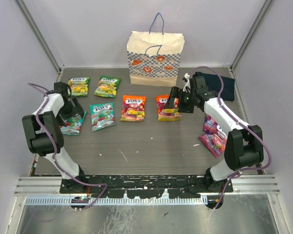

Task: Take the snacks out of the paper bag
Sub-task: Adjust the snack at the center of the board.

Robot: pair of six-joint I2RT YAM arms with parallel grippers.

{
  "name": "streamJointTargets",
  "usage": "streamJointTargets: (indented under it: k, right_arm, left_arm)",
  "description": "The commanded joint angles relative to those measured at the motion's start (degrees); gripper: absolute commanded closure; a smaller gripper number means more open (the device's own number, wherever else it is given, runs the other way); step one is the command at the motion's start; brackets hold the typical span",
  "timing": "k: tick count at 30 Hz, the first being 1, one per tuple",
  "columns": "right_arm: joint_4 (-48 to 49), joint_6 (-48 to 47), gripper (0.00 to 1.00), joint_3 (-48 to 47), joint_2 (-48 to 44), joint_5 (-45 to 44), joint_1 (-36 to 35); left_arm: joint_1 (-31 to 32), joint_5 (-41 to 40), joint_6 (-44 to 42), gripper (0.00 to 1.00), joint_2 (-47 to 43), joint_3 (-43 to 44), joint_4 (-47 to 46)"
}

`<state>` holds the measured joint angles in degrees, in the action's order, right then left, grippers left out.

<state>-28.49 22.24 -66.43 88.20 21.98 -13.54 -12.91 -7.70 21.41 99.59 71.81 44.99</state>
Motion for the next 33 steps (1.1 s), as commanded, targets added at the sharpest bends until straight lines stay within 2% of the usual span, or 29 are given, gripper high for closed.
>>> streamJointTargets:
  k: [1, 8, 16, 19, 24, 28, 33]
  right_arm:
    - [3.2, -0.3, 0.0, -1.6, -3.2, 1.1, -0.2]
    - [1.6, -0.4, 0.0, -1.1, -4.6, -0.1, -0.2]
    - [0.0, -0.7, 0.0, -1.1, -5.3, -1.0, -0.1]
    - [0.0, -0.7, 0.0, -1.6, -5.0, -1.0, -0.1]
    - [-0.2, -1.2, 0.0, -1.9, -4.4, -0.9, -0.2]
    - [0.1, -1.4, 0.0, -1.4, -3.2, -0.2, -0.2]
    - [1.1, -1.1, 0.0, -1.9, -1.9, 1.0, -0.2]
  left_arm:
    - [-0.5, -0.2, 0.1, 0.02, 5.0, 3.2, -4.2]
    - [-0.5, 0.3, 1.5, 0.02, 15.6, 10.8, -0.8]
    - [-0.5, 1.3, 3.0, 0.02, 19.5, 16.5, 1.0]
    - [-0.5, 2.9, 5.0, 0.02, 17.6, 17.2, 1.8]
    - [1.5, 5.1, 6.7, 0.02, 8.5, 20.0, 6.6]
    - [9.5, 1.5, 5.2, 0.02, 1.0, 18.3, 9.4]
    - [18.5, -3.0, 6.3, 0.02, -4.9, 9.7, 6.9]
